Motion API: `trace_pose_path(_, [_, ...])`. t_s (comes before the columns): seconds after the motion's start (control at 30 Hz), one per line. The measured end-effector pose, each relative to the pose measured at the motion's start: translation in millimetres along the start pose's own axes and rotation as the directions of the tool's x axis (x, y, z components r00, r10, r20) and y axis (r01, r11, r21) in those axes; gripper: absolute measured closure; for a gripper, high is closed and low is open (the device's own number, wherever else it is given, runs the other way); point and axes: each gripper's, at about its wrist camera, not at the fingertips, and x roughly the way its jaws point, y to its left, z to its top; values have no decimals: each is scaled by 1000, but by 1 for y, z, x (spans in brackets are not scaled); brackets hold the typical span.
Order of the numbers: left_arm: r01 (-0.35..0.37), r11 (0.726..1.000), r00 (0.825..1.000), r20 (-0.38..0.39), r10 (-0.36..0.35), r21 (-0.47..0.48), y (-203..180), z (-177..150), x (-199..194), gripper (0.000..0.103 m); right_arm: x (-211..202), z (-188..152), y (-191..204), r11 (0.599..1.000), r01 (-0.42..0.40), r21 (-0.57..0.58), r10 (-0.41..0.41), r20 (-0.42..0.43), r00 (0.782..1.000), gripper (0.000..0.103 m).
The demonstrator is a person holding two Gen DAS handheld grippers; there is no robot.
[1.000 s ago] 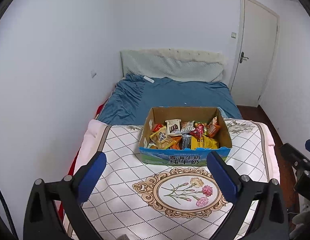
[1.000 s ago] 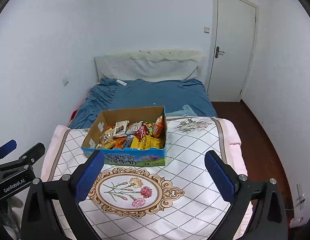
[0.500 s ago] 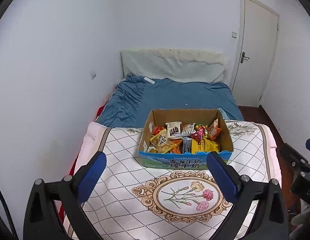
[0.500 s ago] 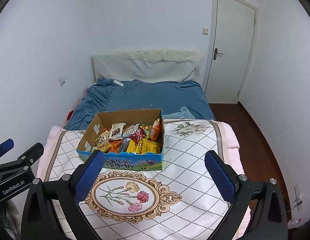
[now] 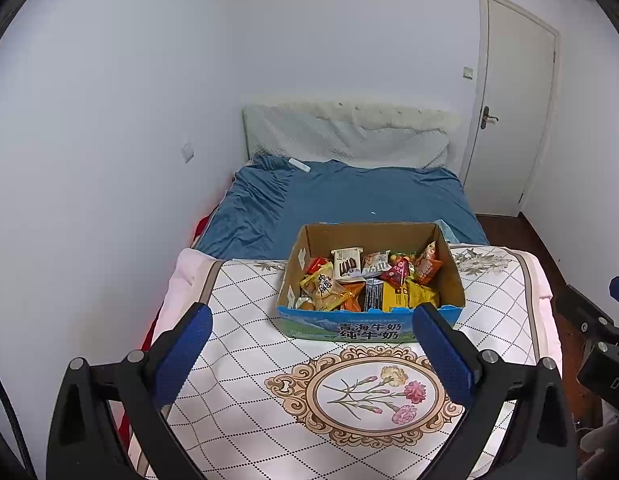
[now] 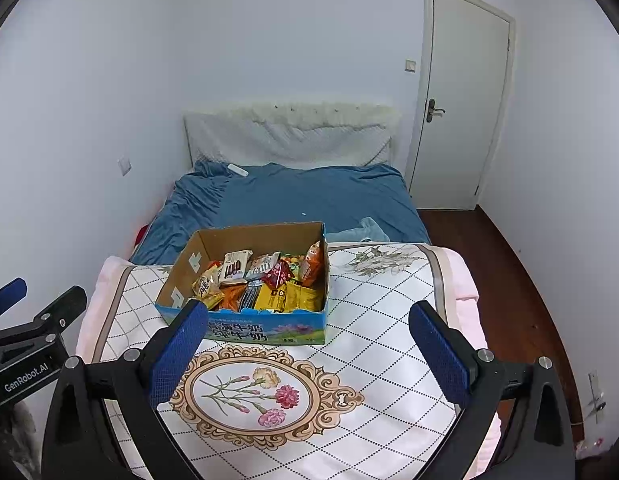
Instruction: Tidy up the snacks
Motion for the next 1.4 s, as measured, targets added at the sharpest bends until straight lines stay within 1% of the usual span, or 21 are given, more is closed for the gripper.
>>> trace_pose_path(0.13, [12,1000,1000,-11,-12,0,0,1,2,0,-1,1,0,1000,1,0,-1,5,1000,1])
trace_pose_path(0.37, [13,1000,1000,0,-13,16,-4,1,-1,0,-5,1,-2,1000,3,2,-3,13,1000,1])
trace_pose_path(1.4, [17,1000,999,27,-17,23,-5,2,-15,0,-15,2,-3,1000,-11,-6,11,24,1000,1])
